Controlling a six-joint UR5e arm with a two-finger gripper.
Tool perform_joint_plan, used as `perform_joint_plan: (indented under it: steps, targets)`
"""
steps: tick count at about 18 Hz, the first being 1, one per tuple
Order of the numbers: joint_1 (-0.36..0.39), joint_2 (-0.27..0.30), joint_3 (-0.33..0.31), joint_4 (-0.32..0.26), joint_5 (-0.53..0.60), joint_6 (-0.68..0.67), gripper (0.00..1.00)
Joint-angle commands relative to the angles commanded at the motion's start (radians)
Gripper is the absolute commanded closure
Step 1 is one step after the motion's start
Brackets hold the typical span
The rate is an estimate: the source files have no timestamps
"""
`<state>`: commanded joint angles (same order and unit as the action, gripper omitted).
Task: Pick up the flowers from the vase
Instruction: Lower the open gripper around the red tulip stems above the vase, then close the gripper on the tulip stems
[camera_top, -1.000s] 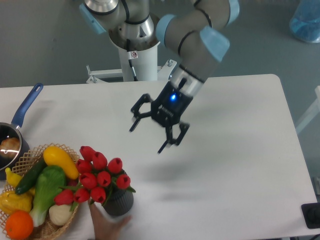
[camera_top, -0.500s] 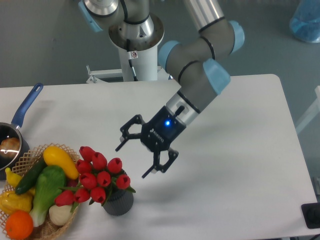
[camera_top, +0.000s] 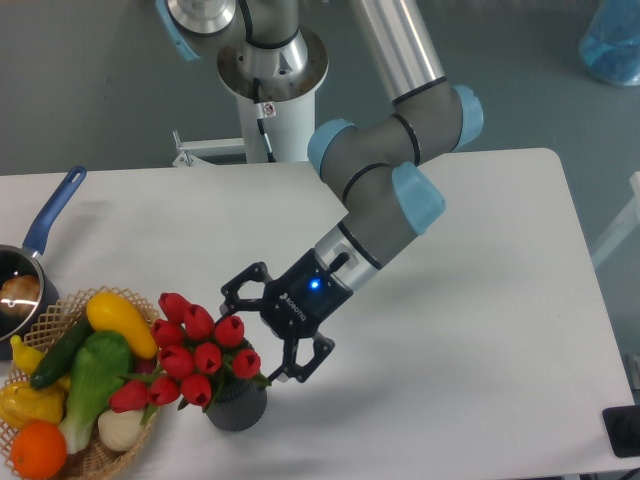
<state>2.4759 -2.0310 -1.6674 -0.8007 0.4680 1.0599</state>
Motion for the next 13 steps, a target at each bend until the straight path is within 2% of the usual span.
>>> perform_joint_plan:
  steps: [2,3,5,6,13]
  targets:
    - [0.0,0.002,-0.008,0.0,-0.008,0.012,0.4]
    - [0.0,0.002,-0.011,0.0,-0.008,0.026,0.6]
    - [0.008,0.005,-0.012,0.002,-0.008,0.069,0.92]
    - [0.009,0.006,-0.012,0.002,-0.008,0.083,1.0]
    - [0.029,0.018,-0.011,0.002,-0.008,0.109,1.0]
